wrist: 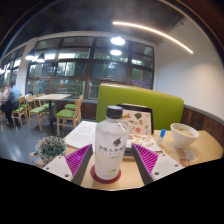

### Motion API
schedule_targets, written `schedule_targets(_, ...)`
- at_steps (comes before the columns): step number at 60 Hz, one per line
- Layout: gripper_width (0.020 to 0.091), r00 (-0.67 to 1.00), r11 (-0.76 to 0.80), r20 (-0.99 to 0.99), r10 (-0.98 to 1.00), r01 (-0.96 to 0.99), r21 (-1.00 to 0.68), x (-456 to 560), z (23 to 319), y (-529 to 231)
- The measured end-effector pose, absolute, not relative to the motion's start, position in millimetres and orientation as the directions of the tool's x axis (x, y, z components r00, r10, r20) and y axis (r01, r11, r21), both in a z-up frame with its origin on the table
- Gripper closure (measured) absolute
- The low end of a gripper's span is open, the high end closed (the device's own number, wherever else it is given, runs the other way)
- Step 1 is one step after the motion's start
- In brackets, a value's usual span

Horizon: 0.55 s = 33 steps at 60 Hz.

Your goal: Pour water

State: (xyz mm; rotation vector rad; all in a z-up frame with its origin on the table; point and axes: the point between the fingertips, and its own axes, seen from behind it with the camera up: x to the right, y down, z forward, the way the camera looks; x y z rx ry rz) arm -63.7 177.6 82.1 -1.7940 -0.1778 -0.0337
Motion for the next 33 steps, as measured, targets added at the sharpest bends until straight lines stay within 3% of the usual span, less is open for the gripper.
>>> schedule_targets(8,0.0278,0.984,-0.201,0.141,0.104,0.16,-0.966,-58,102,128)
schedule_targets(33,0.0277,0.969,-0.183,-0.05,0.242,-0.004,-0.983,-58,156,-94)
